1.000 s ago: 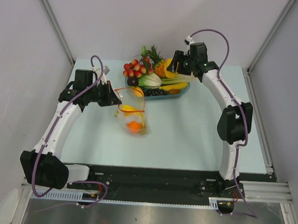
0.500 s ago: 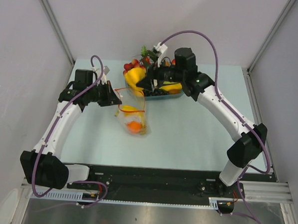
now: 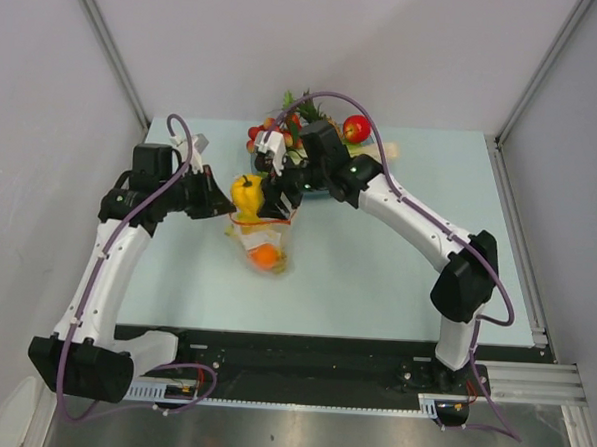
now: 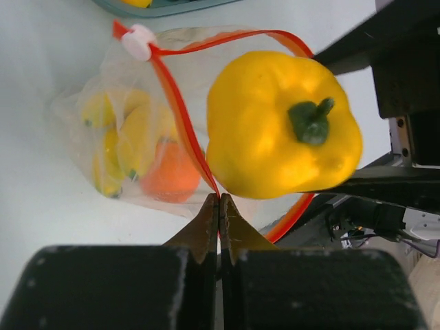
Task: Place the food in the zip-top bag and seal the zipper
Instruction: Place the fake fruit in the zipper food storage bag.
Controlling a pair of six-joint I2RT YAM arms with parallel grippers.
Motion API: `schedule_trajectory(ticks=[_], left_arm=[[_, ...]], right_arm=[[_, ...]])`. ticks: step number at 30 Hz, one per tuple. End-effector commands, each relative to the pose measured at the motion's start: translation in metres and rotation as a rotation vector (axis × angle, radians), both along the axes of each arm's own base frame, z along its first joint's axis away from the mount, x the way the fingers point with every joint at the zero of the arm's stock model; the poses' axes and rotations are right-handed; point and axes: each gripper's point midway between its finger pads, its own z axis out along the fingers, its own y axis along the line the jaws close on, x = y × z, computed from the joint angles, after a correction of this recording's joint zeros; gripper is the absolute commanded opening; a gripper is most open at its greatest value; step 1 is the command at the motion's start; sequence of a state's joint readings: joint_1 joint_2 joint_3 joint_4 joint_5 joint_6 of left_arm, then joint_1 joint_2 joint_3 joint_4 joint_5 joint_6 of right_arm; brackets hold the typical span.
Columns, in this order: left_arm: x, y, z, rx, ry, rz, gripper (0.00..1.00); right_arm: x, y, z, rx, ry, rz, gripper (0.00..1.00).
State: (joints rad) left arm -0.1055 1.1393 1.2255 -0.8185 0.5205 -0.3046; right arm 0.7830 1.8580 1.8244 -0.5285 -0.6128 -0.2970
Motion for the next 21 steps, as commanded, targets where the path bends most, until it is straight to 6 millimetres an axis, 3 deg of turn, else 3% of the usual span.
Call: schedule_trajectory(ticks=[1, 4, 7, 9, 10, 11, 15, 16, 17, 21], left_arm=[[-0.012, -0.003, 0.034, -0.043, -0.093, -0.026, 0.0], [-0.011, 0.008, 0.026, -0.024, -0.078, 0.018, 0.0], [-0.007, 0.021, 0.021, -0.025, -0.055, 0.073, 0.0], [-0.006, 0.025, 0.018, -0.027, -0.042, 0.09, 0.0], [-0.003, 0.034, 0.018, -0.033, -0.04, 0.122, 0.0], [-0.002, 0.035, 0.018, -0.03, -0.044, 0.121, 0.0], [-0.002, 0.038, 0.013, -0.01, -0.044, 0.121, 0.0], [-0.002, 0.039, 0.012, -0.007, -0.044, 0.122, 0.0], [-0.001, 0.039, 0.012, -0.004, -0.045, 0.122, 0.0], [0.0, 0.044, 0.009, 0.01, -0.038, 0.133, 0.0]], right_arm=[[0.008, 0.01, 0.031, 0.038, -0.103, 0.013, 0.82], [0.023, 0.01, 0.051, 0.097, -0.105, -0.036, 0.98], [0.035, 0.005, 0.075, 0.184, -0.056, -0.072, 1.0], [0.059, -0.006, 0.091, 0.263, -0.02, -0.144, 1.0], [0.07, -0.008, 0.086, 0.278, 0.01, -0.171, 1.0], [0.095, -0.02, 0.092, 0.318, -0.013, -0.218, 1.0], [0.16, -0.028, 0.055, 0.327, 0.093, -0.43, 1.0], [0.171, -0.028, 0.057, 0.337, 0.094, -0.461, 1.0], [0.186, -0.024, 0.028, 0.308, 0.129, -0.495, 0.99], [0.218, -0.017, -0.009, 0.278, 0.151, -0.588, 0.98]])
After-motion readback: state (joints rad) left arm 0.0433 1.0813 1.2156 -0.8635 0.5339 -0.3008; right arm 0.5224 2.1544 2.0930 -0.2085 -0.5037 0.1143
